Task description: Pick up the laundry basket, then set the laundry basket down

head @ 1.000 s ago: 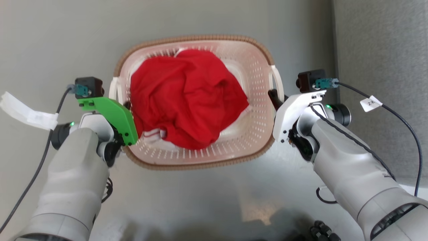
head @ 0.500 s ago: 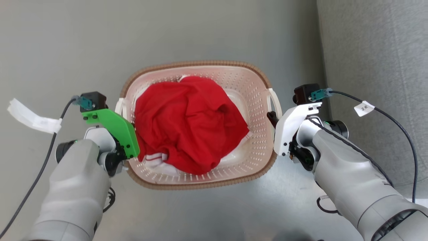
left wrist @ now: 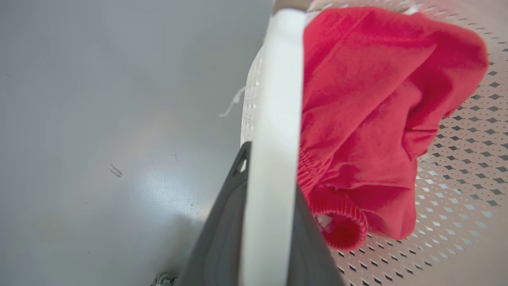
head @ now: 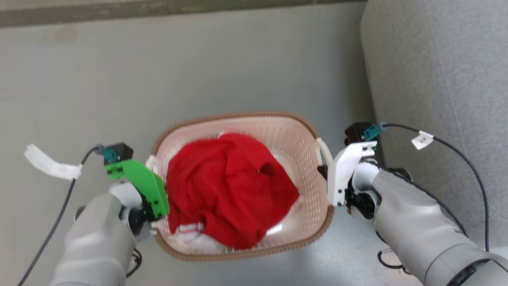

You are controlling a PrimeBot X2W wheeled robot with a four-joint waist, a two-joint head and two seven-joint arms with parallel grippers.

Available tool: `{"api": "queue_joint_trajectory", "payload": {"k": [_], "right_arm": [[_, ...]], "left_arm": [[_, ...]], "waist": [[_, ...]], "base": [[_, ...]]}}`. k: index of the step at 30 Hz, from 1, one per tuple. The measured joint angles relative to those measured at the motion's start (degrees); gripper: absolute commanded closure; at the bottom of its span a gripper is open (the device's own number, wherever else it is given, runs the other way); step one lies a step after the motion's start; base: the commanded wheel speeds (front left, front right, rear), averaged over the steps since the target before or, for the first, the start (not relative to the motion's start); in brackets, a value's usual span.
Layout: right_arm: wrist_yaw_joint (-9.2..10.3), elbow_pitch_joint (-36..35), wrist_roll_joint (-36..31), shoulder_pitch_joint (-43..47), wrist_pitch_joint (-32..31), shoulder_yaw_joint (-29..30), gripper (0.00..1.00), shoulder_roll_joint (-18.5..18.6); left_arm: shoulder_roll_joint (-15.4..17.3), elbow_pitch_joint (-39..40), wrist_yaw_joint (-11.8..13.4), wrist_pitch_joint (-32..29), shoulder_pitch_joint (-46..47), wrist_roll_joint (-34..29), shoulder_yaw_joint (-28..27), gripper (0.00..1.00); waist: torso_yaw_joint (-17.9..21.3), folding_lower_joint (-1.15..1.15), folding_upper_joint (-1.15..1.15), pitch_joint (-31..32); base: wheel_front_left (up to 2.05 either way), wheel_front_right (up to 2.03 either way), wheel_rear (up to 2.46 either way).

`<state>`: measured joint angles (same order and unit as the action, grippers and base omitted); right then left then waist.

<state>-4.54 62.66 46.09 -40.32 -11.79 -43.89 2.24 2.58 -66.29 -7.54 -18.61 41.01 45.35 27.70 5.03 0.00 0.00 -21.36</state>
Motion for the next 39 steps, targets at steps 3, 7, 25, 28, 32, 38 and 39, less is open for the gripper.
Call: {"api": "queue_joint_trajectory", "payload": {"k": [3, 7, 25, 28, 32, 38, 39], "right_arm": [[-0.03, 0.4, 0.5, 0.8, -1.2, -0.4, 1.0, 0.0], [-0.24, 1.0, 1.3, 1.7, -2.5, -0.7, 1.0, -0.2], [-0.49, 2.6, 4.3, 5.1, -8.4, -1.4, 1.0, -0.3], [-0.49, 2.9, 5.0, 5.9, -9.5, -1.6, 1.0, -0.4], [-0.49, 3.1, 5.5, 6.7, -10.1, -1.8, 1.0, -0.4], [-0.48, 3.1, 6.0, 6.9, -10.5, -2.0, 1.0, -0.3], [-0.48, 3.1, 6.1, 6.9, -10.7, -2.1, 1.0, -0.3]], "left_arm": [[-0.2, -0.2, 0.0, -1.2, -1.2, 0.6, 0.1, 1.0], [-0.3, -0.6, 0.0, -2.5, -2.5, 1.5, 0.1, 1.0], [-0.7, -1.5, 0.1, -6.6, -7.0, 4.4, 0.5, 1.0], [-0.8, -1.6, 0.1, -7.3, -7.9, 4.8, 0.7, 1.0], [-0.9, -1.8, 0.1, -7.9, -8.8, 5.8, 1.0, 1.0], [-0.9, -1.8, 0.1, -8.4, -8.8, 6.1, 1.2, 1.0], [-0.9, -1.8, 0.1, -8.4, -8.8, 6.1, 1.2, 1.0]], "waist": [[0.0, 0.0, 0.0, 1.7], [0.1, 0.0, 0.0, 4.1], [-0.1, 0.0, 0.0, 13.4], [-0.2, 0.0, 0.0, 14.6], [-0.2, 0.0, 0.0, 15.9], [-0.1, 0.0, 0.0, 16.7], [-0.1, 0.0, 0.0, 16.7]], "base": [[0.0, 0.0, 0.0], [0.0, 0.0, 0.0], [0.0, 0.0, 0.0], [0.0, 0.0, 0.0], [0.0, 0.0, 0.0], [0.0, 0.0, 0.0], [0.0, 0.0, 0.0]]}}
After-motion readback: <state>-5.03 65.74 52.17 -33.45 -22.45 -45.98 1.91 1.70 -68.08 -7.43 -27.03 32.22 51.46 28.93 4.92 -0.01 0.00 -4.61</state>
